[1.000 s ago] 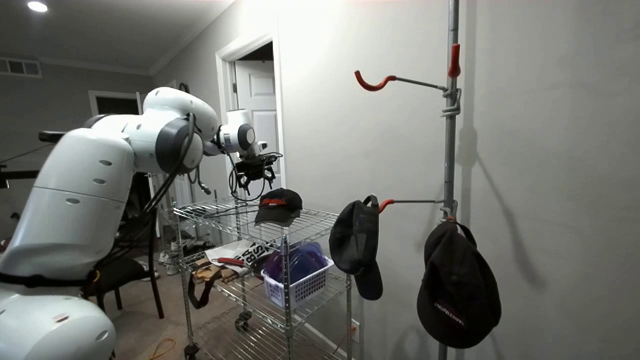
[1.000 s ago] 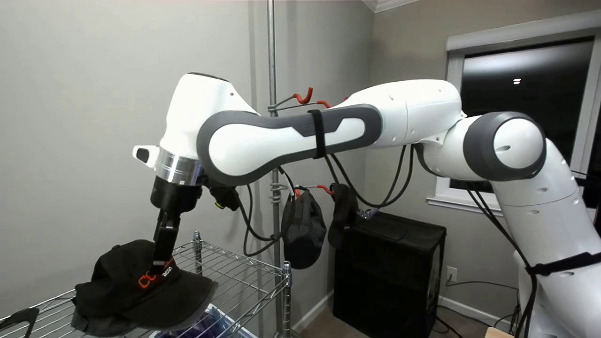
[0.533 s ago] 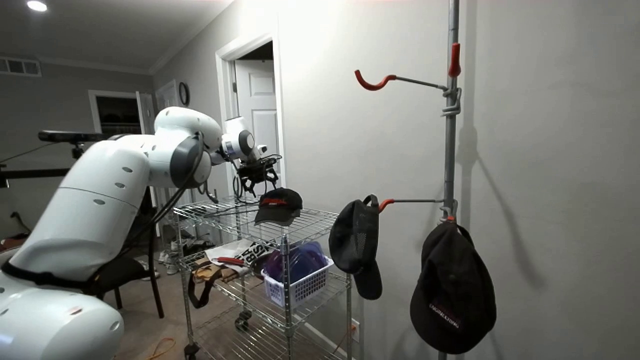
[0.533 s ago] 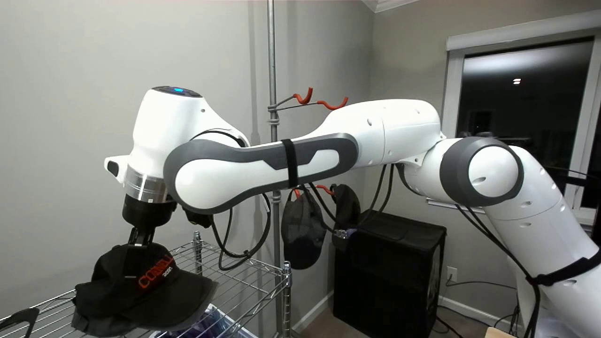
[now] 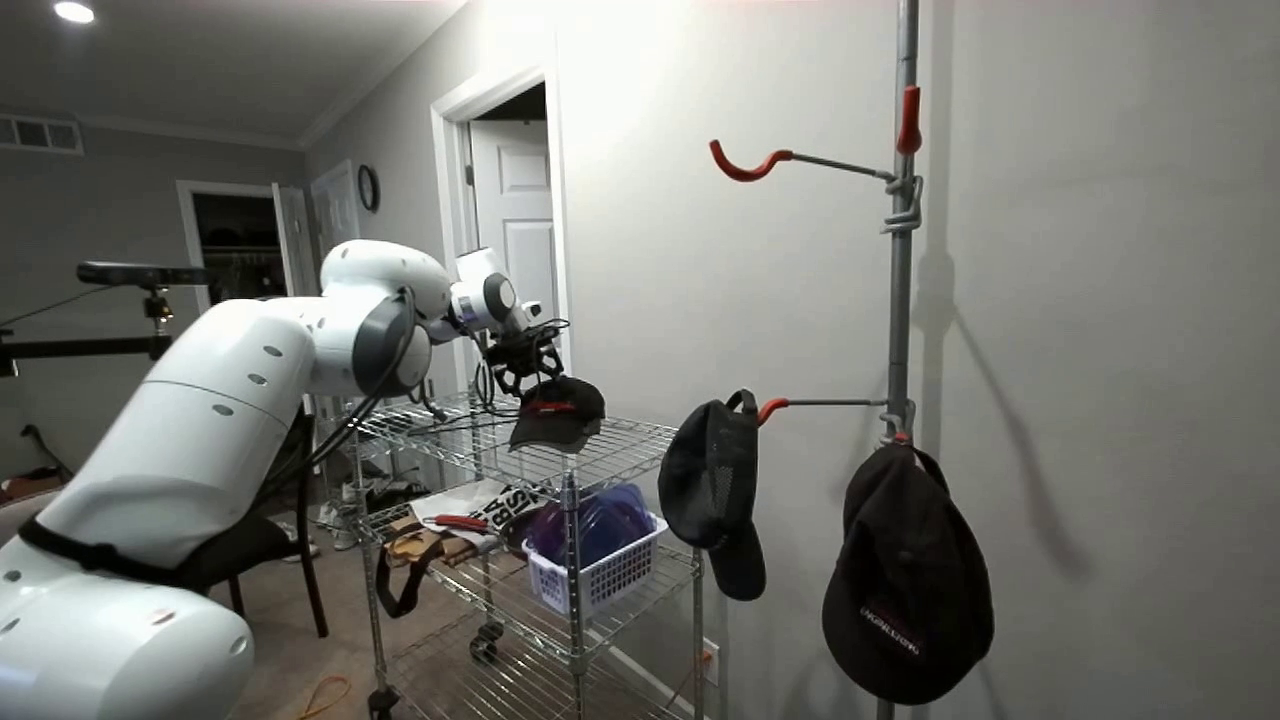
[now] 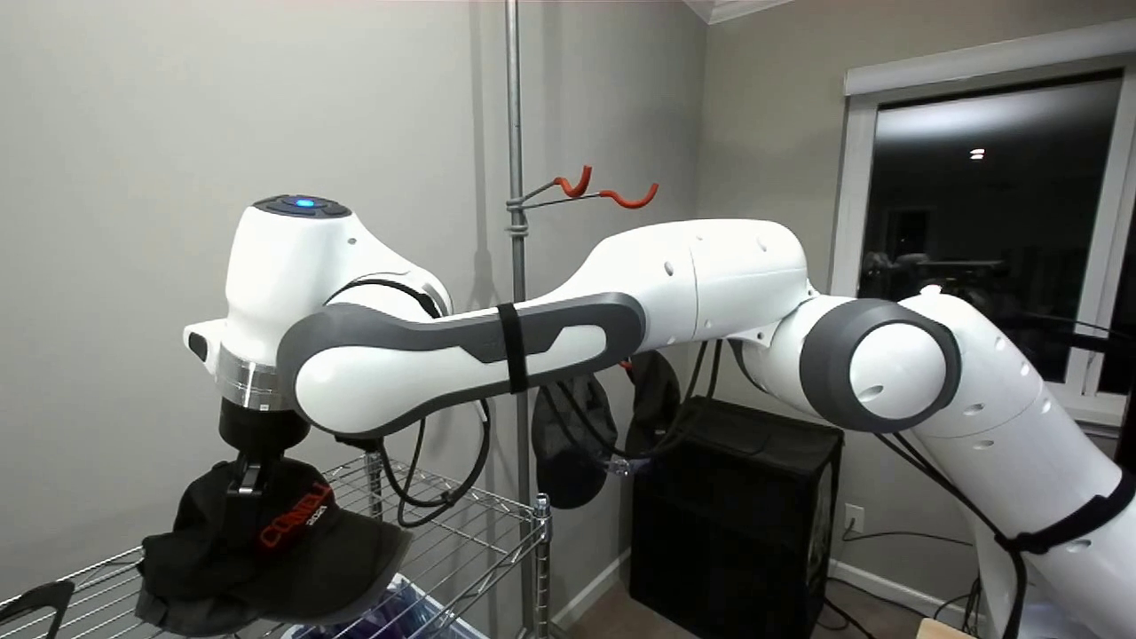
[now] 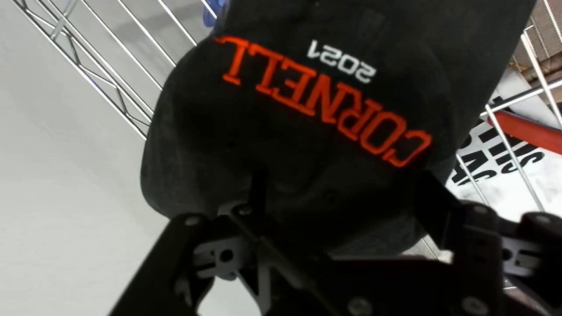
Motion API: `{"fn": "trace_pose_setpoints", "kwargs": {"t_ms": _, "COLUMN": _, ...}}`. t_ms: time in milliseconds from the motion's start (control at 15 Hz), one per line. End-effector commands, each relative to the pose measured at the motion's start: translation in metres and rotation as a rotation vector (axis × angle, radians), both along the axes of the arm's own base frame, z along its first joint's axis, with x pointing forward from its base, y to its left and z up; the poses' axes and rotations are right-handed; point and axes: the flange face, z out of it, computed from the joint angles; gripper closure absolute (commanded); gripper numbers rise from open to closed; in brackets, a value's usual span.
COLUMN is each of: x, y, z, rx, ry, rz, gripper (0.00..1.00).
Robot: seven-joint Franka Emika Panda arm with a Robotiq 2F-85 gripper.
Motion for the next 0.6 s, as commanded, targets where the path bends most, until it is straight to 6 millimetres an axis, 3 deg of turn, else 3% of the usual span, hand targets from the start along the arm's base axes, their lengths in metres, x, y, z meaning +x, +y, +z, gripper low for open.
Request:
{"fn": "trace_pose_setpoints", "kwargs": {"t_ms": 0, "x": 0.003, "y": 0.002, "z": 0.003, "rx": -0.008, "ry": -0.008, "rz": -0.026, "gripper": 0.47}}
{"fn": "trace_pose_setpoints", "kwargs": {"t_ms": 533, "x": 0.003, "y": 0.002, "z": 0.016, "rx": 0.008, "ry": -0.032, "rz": -0.031, "gripper": 0.96}}
